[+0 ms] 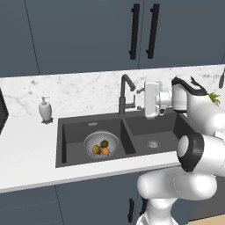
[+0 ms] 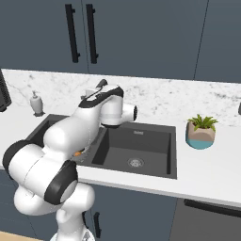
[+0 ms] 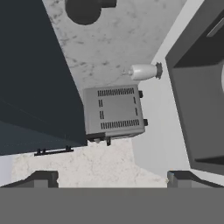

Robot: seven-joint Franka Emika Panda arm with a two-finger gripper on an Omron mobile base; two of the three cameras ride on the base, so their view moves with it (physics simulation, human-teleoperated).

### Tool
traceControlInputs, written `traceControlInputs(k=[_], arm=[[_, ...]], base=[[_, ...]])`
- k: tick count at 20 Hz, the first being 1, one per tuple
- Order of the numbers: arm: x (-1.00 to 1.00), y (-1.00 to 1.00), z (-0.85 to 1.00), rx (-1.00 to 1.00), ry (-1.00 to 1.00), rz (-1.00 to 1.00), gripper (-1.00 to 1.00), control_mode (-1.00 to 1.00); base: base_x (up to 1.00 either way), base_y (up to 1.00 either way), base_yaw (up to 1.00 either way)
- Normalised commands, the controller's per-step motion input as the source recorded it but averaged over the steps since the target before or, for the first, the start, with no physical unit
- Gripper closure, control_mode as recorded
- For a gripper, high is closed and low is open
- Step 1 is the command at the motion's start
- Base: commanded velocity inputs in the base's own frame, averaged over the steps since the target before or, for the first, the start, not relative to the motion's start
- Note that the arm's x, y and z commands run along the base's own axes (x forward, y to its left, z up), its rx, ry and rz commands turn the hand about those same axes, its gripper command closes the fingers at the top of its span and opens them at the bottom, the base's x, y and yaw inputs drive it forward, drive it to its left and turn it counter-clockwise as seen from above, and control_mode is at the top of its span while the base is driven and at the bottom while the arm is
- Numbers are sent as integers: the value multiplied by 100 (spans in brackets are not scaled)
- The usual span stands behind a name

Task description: Put the colander in the sink, put the tangerine, pear, mango in the colander, and turn on the sink faucet and pour water over the colander.

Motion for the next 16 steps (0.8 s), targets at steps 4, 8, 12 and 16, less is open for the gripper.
traceControlInputs(k=[4, 8, 12, 16], arm=[[26, -1, -4, -2, 0, -5, -100, -100], [18, -15, -9, -3, 0, -4, -100, -100], [14, -18, -16, -2, 2, -4, -100, -100], [24, -12, -13, 0, 2, -4, -100, -100]], base=[[0, 0, 0], [0, 0, 0], [0, 0, 0], [0, 0, 0]])
